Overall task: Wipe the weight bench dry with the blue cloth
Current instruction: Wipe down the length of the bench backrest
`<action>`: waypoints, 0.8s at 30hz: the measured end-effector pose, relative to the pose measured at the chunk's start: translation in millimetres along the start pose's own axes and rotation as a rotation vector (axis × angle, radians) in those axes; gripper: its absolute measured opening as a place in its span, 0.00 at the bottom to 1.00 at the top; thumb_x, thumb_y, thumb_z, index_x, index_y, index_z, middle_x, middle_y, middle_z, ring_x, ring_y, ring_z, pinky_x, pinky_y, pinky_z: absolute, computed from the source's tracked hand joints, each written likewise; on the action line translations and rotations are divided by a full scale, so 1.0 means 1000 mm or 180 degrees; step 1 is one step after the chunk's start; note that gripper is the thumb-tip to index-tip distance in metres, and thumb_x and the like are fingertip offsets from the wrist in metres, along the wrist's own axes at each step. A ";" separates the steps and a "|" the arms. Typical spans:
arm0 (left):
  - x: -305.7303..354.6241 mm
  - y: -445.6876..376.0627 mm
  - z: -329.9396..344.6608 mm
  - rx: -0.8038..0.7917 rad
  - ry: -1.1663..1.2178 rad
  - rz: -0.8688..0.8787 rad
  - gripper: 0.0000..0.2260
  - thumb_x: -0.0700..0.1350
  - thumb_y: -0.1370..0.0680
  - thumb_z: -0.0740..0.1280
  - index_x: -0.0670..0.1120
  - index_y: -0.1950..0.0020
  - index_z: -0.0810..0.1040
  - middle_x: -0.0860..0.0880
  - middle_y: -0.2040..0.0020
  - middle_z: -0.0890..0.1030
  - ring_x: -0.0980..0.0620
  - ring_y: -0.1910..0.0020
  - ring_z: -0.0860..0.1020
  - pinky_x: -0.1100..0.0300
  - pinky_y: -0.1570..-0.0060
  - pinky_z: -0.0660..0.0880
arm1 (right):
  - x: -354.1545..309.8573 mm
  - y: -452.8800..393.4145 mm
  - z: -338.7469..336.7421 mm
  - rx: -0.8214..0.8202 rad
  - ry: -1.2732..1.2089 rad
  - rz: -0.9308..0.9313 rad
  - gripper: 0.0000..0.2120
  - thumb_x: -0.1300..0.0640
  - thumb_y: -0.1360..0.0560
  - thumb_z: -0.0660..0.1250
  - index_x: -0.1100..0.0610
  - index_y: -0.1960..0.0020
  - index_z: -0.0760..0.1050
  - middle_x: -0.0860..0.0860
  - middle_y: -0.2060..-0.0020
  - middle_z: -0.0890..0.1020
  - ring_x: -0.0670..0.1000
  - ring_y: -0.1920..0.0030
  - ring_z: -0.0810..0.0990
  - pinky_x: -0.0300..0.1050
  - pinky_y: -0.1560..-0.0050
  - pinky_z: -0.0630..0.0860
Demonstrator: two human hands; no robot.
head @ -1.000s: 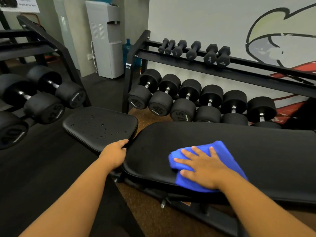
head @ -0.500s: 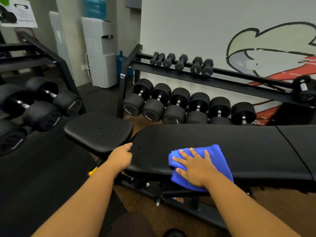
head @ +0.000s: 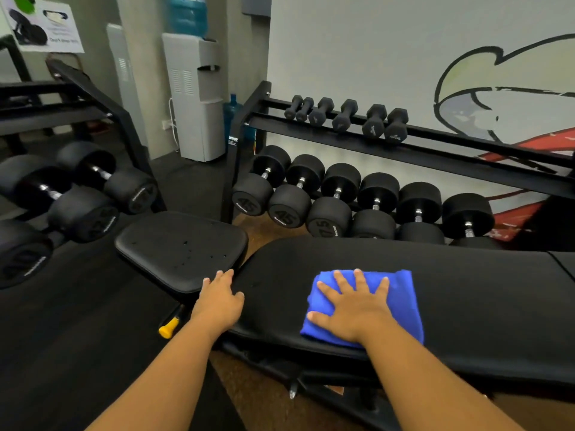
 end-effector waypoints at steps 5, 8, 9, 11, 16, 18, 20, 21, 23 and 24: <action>0.008 -0.050 0.002 0.0646 -0.0388 -0.0455 0.28 0.51 0.20 0.60 0.52 0.22 0.53 0.50 0.21 0.50 0.42 0.23 0.47 0.38 0.29 0.57 | -0.009 -0.084 -0.007 -0.0121 -0.0057 -0.0448 0.31 0.30 0.24 0.45 0.37 0.23 0.44 0.44 0.22 0.41 0.56 0.23 0.36 0.74 0.33 0.34; 0.011 -0.068 0.005 0.0791 -0.0372 -0.0712 0.28 0.53 0.20 0.58 0.53 0.22 0.51 0.49 0.21 0.47 0.41 0.23 0.44 0.37 0.28 0.54 | 0.025 -0.107 -0.015 0.0021 -0.0170 0.0161 0.30 0.34 0.21 0.42 0.40 0.22 0.43 0.47 0.22 0.40 0.58 0.23 0.35 0.75 0.34 0.33; 0.012 -0.073 0.004 0.0792 -0.0392 -0.0755 0.27 0.53 0.19 0.58 0.54 0.22 0.52 0.49 0.21 0.47 0.41 0.23 0.44 0.37 0.28 0.54 | 0.034 -0.110 -0.016 0.0067 -0.0207 0.0385 0.30 0.36 0.21 0.41 0.42 0.22 0.42 0.49 0.22 0.39 0.59 0.23 0.35 0.75 0.35 0.34; 0.014 -0.079 0.003 0.0717 -0.0409 -0.0839 0.26 0.53 0.19 0.57 0.54 0.22 0.53 0.49 0.21 0.47 0.41 0.23 0.45 0.36 0.28 0.53 | 0.039 -0.105 -0.020 0.0113 -0.0250 0.0608 0.30 0.37 0.20 0.41 0.45 0.22 0.40 0.50 0.22 0.39 0.60 0.24 0.35 0.75 0.34 0.35; 0.018 -0.077 -0.002 0.0353 -0.0618 -0.0705 0.25 0.50 0.18 0.56 0.55 0.22 0.53 0.50 0.21 0.48 0.43 0.23 0.46 0.36 0.29 0.55 | 0.009 -0.068 -0.004 0.0276 -0.0115 -0.0754 0.26 0.35 0.25 0.49 0.39 0.30 0.69 0.46 0.27 0.67 0.59 0.26 0.64 0.70 0.34 0.48; 0.018 -0.076 -0.008 0.0154 -0.0782 -0.0597 0.25 0.49 0.18 0.56 0.55 0.22 0.53 0.50 0.21 0.47 0.44 0.22 0.45 0.36 0.29 0.55 | 0.024 -0.058 -0.004 0.0196 -0.0052 -0.0860 0.25 0.33 0.29 0.54 0.39 0.38 0.77 0.44 0.36 0.78 0.56 0.35 0.76 0.68 0.35 0.51; 0.021 -0.075 -0.012 -0.0069 -0.0801 -0.0433 0.25 0.48 0.18 0.55 0.55 0.22 0.53 0.50 0.21 0.46 0.45 0.22 0.44 0.39 0.28 0.54 | 0.046 -0.058 -0.009 -0.0027 -0.0183 -0.0566 0.28 0.31 0.29 0.50 0.38 0.34 0.73 0.44 0.31 0.73 0.56 0.30 0.71 0.68 0.34 0.47; 0.023 -0.076 -0.015 -0.0196 -0.0739 -0.0335 0.24 0.47 0.17 0.56 0.55 0.22 0.53 0.50 0.21 0.46 0.46 0.22 0.44 0.41 0.27 0.54 | 0.054 -0.062 -0.015 -0.0117 -0.0176 -0.0416 0.33 0.30 0.29 0.43 0.37 0.29 0.66 0.44 0.26 0.65 0.57 0.25 0.62 0.69 0.34 0.43; 0.034 -0.083 -0.020 -0.0361 -0.0616 -0.0154 0.25 0.47 0.17 0.56 0.56 0.22 0.53 0.51 0.21 0.46 0.47 0.22 0.44 0.46 0.26 0.55 | 0.058 -0.079 -0.021 -0.0073 -0.0090 -0.0353 0.41 0.30 0.35 0.29 0.39 0.23 0.45 0.45 0.22 0.43 0.57 0.22 0.41 0.70 0.34 0.35; 0.037 -0.087 -0.023 -0.0396 -0.0596 -0.0117 0.25 0.48 0.17 0.57 0.56 0.22 0.53 0.51 0.21 0.47 0.48 0.22 0.44 0.47 0.26 0.55 | 0.053 -0.088 -0.022 -0.0148 -0.0065 -0.0320 0.43 0.31 0.36 0.26 0.40 0.23 0.41 0.46 0.22 0.39 0.57 0.23 0.37 0.72 0.34 0.34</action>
Point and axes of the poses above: each hand's wrist, its own y-axis away from the middle knuckle, its own z-axis out of the palm, x = y × z, the point moved 6 cm from there along -y, towards the middle knuckle
